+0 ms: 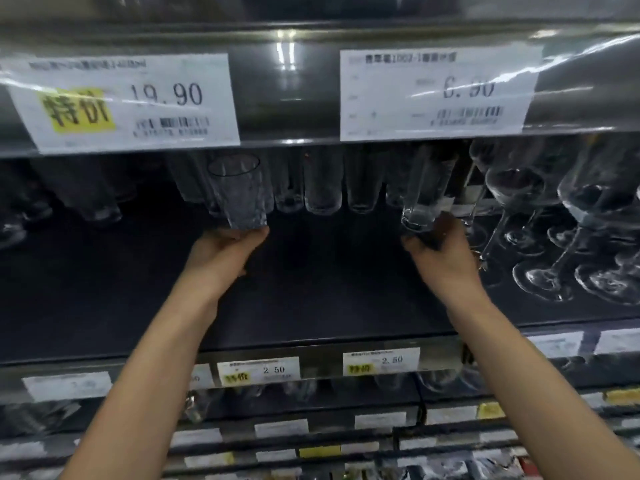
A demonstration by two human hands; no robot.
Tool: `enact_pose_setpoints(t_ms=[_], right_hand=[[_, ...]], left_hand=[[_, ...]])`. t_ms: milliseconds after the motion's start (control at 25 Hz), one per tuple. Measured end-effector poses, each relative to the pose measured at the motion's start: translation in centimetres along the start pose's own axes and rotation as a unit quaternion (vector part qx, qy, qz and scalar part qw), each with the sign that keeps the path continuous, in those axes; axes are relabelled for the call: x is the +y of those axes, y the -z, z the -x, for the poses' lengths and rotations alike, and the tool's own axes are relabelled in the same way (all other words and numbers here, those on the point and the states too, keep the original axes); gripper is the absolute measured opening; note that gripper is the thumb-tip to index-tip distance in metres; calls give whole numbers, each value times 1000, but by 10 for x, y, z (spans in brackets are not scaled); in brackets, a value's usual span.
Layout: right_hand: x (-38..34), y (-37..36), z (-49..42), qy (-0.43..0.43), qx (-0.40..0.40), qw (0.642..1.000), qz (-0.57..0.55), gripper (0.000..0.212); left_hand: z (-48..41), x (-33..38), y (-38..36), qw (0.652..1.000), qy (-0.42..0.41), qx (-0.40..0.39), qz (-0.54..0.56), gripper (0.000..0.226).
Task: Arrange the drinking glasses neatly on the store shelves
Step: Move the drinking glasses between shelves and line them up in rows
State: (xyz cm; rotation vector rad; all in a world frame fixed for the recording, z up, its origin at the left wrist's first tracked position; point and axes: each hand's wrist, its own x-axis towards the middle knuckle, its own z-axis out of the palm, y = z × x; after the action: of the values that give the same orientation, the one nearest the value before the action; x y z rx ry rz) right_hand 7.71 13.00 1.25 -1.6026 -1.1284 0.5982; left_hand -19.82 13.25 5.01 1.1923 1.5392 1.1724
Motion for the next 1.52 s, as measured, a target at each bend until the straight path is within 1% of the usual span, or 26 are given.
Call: enact_pose_setpoints(t_ms=[40, 80, 120, 160, 200, 240, 320, 440, 480, 560, 640, 680, 760, 840, 920, 960, 1040, 1080, 1120, 1200, 1280, 1320, 1360, 1440, 1480, 1520], right_hand=[[5, -3, -11, -4, -3, 1000, -11, 64], [10, -6, -21, -12, -6, 1000, -25, 77], [13, -9, -29, -23, -7, 999, -41, 86], [16, -11, -36, -34, -4, 998, -56, 87], [19, -13, -43, -38, 5, 996, -78, 82], [21, -14, -50, -42, 16, 994, -95, 74], [21, -13, -58, -56, 34, 992, -112, 66], [22, -14, -67, -39, 49, 994, -89, 48], [23, -16, -69, -32, 53, 995, -78, 46], [21, -18, -70, -21, 67, 995, -64, 49], [20, -20, -72, -16, 73, 994, -80, 54], [18, -20, -73, -19, 77, 992, -99, 55], [17, -21, -74, -27, 81, 990, -114, 60], [15, -20, -70, -34, 65, 993, -92, 71], [11, -19, -64, -36, 47, 997, -48, 69], [8, -17, -61, -37, 34, 997, -54, 63], [3, -14, -52, -42, -2, 995, -94, 46], [2, -13, -46, -41, -26, 993, -108, 42], [1, -12, -38, -39, -54, 991, -112, 42], [-2, -7, -17, -48, -110, 985, -122, 51], [-10, -4, 6, -62, -171, 967, -178, 37], [-17, -2, 18, -80, -202, 950, -223, 29], [-25, -1, 28, -101, -238, 933, -250, 24], [-42, 2, 52, -106, -309, 901, -287, 23], [-50, 2, 63, -96, -332, 890, -297, 23], [-55, 1, 73, -89, -352, 884, -294, 27]], left_hand=[[-6, 0, -2, 1000, 10, 11, -27, 19], [-14, -2, -3, 999, 21, 19, -42, 38], [-22, -4, -6, 998, 29, 31, -48, 64], [-29, -5, -9, 998, 31, 49, -40, 83], [-36, -5, -12, 997, 25, 72, -22, 91], [-41, -4, -16, 996, 15, 92, -1, 93], [-51, -3, -26, 993, -1, 112, 32, 95], [-61, -1, -40, 992, -28, 119, 33, 95], [-64, -2, -42, 991, -30, 122, 38, 96], [-71, -5, -43, 988, -38, 141, 43, 99], [-76, -8, -40, 985, -45, 164, 28, 105], [-75, -8, -39, 985, -45, 165, 18, 104], [-73, -9, -36, 986, -31, 164, 2, 95], [-65, -8, -33, 987, -26, 157, -1, 80], [-51, -9, -30, 991, -35, 128, 8, 62], [-41, -10, -29, 993, -37, 109, 11, 57], [-21, -13, -26, 996, -36, 71, 28, 54], [-9, -11, -25, 996, -37, 60, 49, 53], [1, -11, -22, 995, -35, 57, 77, 46], [23, -7, -17, 987, -38, 62, 143, 30], [49, -4, -7, 977, -50, 70, 196, 26], [62, -4, -2, 973, -57, 70, 213, 30], [74, -5, 2, 970, -63, 69, 226, 39], [100, -8, 10, 964, -64, 74, 246, 64], [114, -11, 12, 962, -63, 81, 253, 73], [127, -13, 14, 961, -64, 87, 255, 76]])
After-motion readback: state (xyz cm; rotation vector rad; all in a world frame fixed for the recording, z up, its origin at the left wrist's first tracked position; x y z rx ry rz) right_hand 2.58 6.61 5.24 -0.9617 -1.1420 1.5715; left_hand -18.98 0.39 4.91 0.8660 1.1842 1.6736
